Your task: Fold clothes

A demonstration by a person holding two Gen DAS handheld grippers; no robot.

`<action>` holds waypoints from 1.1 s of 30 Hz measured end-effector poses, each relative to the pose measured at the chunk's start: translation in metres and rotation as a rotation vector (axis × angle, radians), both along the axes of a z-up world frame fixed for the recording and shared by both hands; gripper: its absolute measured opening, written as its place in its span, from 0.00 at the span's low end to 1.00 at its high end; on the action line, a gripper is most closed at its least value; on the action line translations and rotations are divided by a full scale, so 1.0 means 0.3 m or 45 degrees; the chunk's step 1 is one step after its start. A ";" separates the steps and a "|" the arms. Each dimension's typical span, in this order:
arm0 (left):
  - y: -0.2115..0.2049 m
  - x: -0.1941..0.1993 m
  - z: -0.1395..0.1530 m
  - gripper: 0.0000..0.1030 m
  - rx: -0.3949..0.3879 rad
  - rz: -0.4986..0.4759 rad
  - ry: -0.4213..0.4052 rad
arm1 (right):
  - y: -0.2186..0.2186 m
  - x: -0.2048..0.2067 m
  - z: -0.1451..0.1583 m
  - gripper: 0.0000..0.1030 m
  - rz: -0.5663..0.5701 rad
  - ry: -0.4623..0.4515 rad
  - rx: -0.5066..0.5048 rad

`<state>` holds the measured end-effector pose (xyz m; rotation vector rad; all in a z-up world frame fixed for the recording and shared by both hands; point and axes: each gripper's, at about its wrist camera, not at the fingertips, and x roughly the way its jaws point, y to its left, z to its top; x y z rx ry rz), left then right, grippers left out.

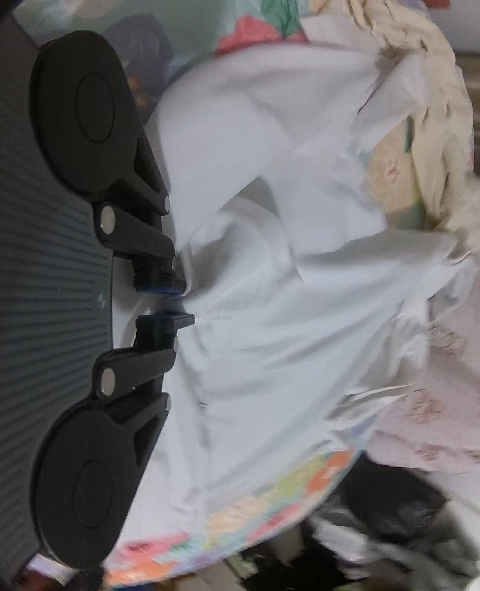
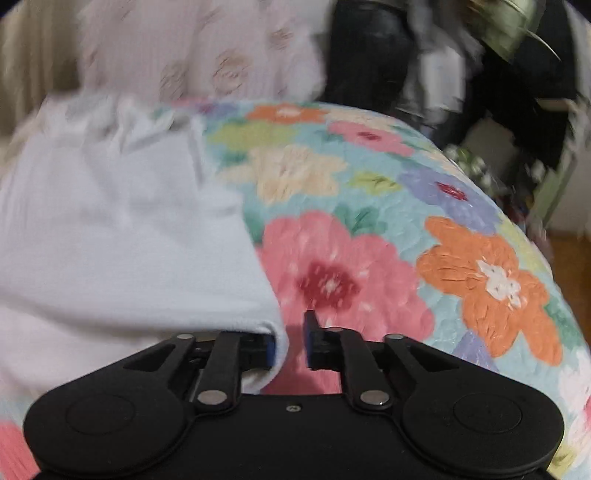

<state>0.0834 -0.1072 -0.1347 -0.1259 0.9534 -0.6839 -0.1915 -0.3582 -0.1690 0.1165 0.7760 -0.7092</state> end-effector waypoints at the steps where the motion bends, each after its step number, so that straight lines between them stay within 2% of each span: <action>1: 0.014 0.002 0.029 0.13 -0.029 0.008 -0.028 | 0.012 0.002 0.007 0.19 0.021 0.009 -0.041; 5: 0.079 0.010 0.115 0.13 -0.201 0.030 -0.130 | 0.019 0.017 0.023 0.19 0.061 0.032 -0.068; 9: 0.062 0.046 0.131 0.14 -0.162 -0.011 -0.144 | 0.009 0.017 0.002 0.19 0.061 0.047 -0.013; 12: 0.086 0.074 0.115 0.17 0.005 -0.011 -0.149 | 0.007 0.005 0.009 0.19 0.047 0.045 0.079; 14: 0.104 0.087 0.140 0.18 0.192 -0.023 -0.255 | 0.001 -0.003 0.028 0.22 0.048 0.051 0.168; 16: 0.137 0.099 0.174 0.26 0.283 -0.046 -0.342 | -0.009 -0.008 0.054 0.24 0.087 0.086 0.282; 18: 0.183 0.132 0.192 0.32 0.238 -0.079 -0.334 | 0.008 -0.020 0.118 0.28 0.179 0.051 0.353; 21: 0.229 0.206 0.183 0.32 0.056 -0.119 -0.225 | 0.028 -0.016 0.222 0.39 0.337 -0.060 0.409; 23: 0.221 0.233 0.176 0.32 -0.049 -0.183 -0.203 | 0.033 0.001 0.286 0.49 0.441 -0.153 0.424; 26: 0.149 0.249 0.160 0.38 -0.081 -0.392 -0.214 | 0.020 0.100 0.303 0.49 0.531 -0.119 0.314; 28: 0.104 0.247 0.135 0.41 -0.048 -0.505 -0.243 | -0.004 0.172 0.290 0.49 0.567 -0.079 0.237; 30: 0.071 0.244 0.096 0.41 0.003 -0.567 -0.249 | -0.041 0.241 0.263 0.49 0.595 -0.046 0.194; 33: 0.038 0.252 0.039 0.41 0.050 -0.607 -0.200 | -0.091 0.339 0.211 0.52 0.652 0.042 0.127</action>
